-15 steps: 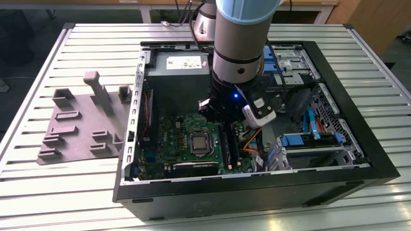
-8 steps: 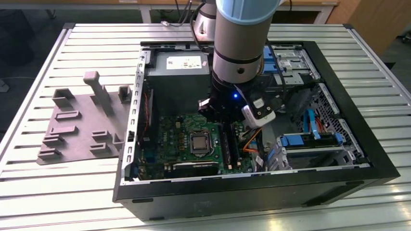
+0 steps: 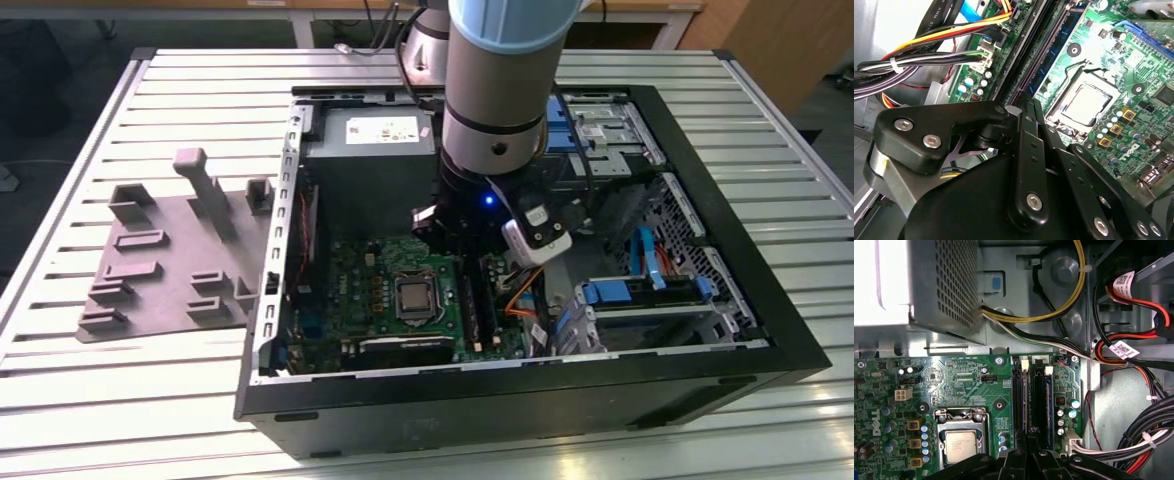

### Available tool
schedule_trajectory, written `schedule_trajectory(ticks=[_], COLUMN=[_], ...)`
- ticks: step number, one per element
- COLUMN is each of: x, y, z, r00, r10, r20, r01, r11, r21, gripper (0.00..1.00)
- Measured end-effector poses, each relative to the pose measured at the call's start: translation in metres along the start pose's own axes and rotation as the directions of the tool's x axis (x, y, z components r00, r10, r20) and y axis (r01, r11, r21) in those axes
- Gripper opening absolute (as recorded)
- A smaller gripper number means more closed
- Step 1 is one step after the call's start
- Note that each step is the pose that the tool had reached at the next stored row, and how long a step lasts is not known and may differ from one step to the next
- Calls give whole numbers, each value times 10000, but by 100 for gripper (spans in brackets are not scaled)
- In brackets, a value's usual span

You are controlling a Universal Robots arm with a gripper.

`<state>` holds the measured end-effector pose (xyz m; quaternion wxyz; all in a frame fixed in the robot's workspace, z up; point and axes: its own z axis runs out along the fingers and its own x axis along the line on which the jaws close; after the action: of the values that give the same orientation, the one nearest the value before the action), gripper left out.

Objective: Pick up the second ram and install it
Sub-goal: 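Insert the second ram into the second slot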

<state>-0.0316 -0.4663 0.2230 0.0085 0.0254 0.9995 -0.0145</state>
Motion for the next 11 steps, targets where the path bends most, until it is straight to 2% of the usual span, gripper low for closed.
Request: schedule_trajectory(ticks=[11], x=[0], y=[1], z=[21], r00=[10000], r10=[0], r20=[0], r01=[0], r11=[10000], r21=[-2], gripper=[12])
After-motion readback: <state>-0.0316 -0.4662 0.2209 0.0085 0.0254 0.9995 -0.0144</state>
